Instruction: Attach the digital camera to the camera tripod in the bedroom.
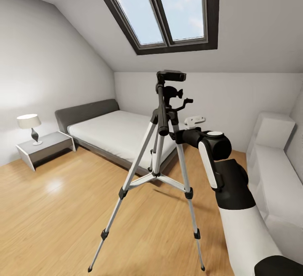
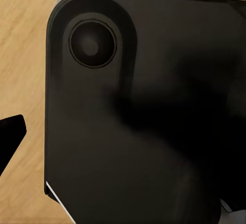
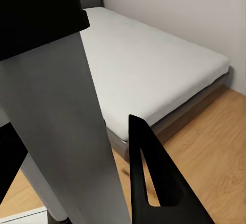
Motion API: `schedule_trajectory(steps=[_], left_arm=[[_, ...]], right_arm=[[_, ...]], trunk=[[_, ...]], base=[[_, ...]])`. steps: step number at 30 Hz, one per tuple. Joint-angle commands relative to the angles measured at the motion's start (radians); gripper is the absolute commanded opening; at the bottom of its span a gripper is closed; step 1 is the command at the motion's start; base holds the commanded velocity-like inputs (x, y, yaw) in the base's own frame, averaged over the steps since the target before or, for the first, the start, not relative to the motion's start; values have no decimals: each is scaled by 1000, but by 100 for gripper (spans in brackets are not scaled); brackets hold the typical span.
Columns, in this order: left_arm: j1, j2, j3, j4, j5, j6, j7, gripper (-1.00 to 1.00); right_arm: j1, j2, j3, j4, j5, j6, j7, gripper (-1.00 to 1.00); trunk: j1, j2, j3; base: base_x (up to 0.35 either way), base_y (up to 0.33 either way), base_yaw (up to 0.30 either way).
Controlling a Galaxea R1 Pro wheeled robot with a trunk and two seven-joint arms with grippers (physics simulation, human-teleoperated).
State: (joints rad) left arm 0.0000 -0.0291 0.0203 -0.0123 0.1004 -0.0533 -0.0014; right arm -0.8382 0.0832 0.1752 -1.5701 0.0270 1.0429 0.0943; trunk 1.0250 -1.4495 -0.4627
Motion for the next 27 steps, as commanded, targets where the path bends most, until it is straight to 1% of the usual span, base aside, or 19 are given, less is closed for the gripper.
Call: schedule_trajectory(steps=[1, 5, 10, 14, 27], left_arm=[[0, 0, 1, -1, 10, -2, 0, 100], [0, 0, 1, -1, 10, -2, 0, 100], [0, 0, 1, 0, 10, -2, 0, 100], [0, 0, 1, 0, 10, -2, 0, 100], [0, 0, 1, 0, 10, -2, 0, 100]], right_arm=[[-1, 0, -2, -1, 4, 4, 5, -100], [-1, -3, -3, -2, 5, 4, 2, -100], [-1, -9, -3, -3, 5, 4, -35, -100], [-1, -14, -3, -4, 6, 4, -48, -100], [-1, -17, -4, -4, 8, 4, -53, -100]], trunk=[[0, -1, -1], [0, -1, -1], [0, -1, -1], [0, -1, -1], [0, -1, -1]], base=[[-4, 0, 0], [-2, 0, 0], [0, 0, 0], [0, 0, 0], [0, 0, 0]])
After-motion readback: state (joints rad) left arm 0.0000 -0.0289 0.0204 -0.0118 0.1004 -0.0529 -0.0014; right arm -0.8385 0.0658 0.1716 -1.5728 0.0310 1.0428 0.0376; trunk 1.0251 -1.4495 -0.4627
